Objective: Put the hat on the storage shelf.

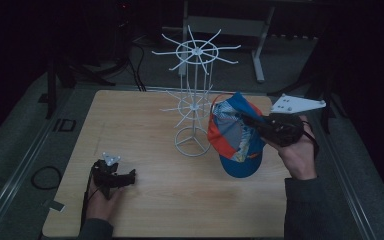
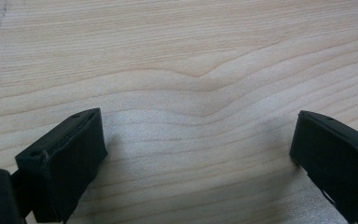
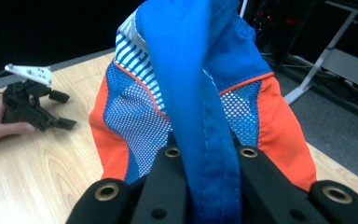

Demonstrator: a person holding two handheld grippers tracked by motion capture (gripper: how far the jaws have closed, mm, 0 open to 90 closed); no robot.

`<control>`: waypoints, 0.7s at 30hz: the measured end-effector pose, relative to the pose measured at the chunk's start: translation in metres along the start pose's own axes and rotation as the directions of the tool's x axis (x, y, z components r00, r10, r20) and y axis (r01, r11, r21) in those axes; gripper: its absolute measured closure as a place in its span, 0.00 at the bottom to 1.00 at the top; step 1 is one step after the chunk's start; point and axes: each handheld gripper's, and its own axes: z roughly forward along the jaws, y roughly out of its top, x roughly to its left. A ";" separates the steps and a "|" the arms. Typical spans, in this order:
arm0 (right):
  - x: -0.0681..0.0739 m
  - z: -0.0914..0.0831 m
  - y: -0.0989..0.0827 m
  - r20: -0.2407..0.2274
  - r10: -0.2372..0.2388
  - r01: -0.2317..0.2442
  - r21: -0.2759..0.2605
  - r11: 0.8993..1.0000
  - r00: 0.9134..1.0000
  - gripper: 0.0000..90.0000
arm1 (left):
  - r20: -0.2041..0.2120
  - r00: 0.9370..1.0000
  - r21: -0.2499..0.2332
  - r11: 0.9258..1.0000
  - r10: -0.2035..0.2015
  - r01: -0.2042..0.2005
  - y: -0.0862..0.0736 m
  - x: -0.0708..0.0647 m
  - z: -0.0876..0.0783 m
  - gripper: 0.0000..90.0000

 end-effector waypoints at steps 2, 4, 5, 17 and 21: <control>-0.001 -0.002 0.001 0.010 0.005 -0.005 -0.015 1.000 1.000 0.98 | 0.000 1.000 0.000 1.000 0.000 0.000 0.000 0.000 0.000 0.04; -0.002 -0.005 0.003 0.013 0.011 -0.011 -0.033 0.999 1.000 0.98 | 0.000 1.000 0.000 1.000 0.000 0.000 0.000 0.000 0.000 0.04; -0.003 -0.006 0.004 0.012 0.016 -0.015 -0.042 0.999 1.000 0.98 | 0.000 1.000 0.000 1.000 0.001 -0.001 0.000 0.000 0.000 0.04; -0.008 -0.017 0.011 0.022 0.029 -0.027 -0.078 0.997 0.999 0.98 | 0.000 1.000 0.000 1.000 0.000 0.000 0.000 0.000 0.000 0.04; -0.009 -0.021 0.014 0.029 0.039 -0.036 -0.094 0.995 0.999 0.98 | 0.000 1.000 0.000 1.000 0.001 -0.001 0.000 0.000 0.000 0.04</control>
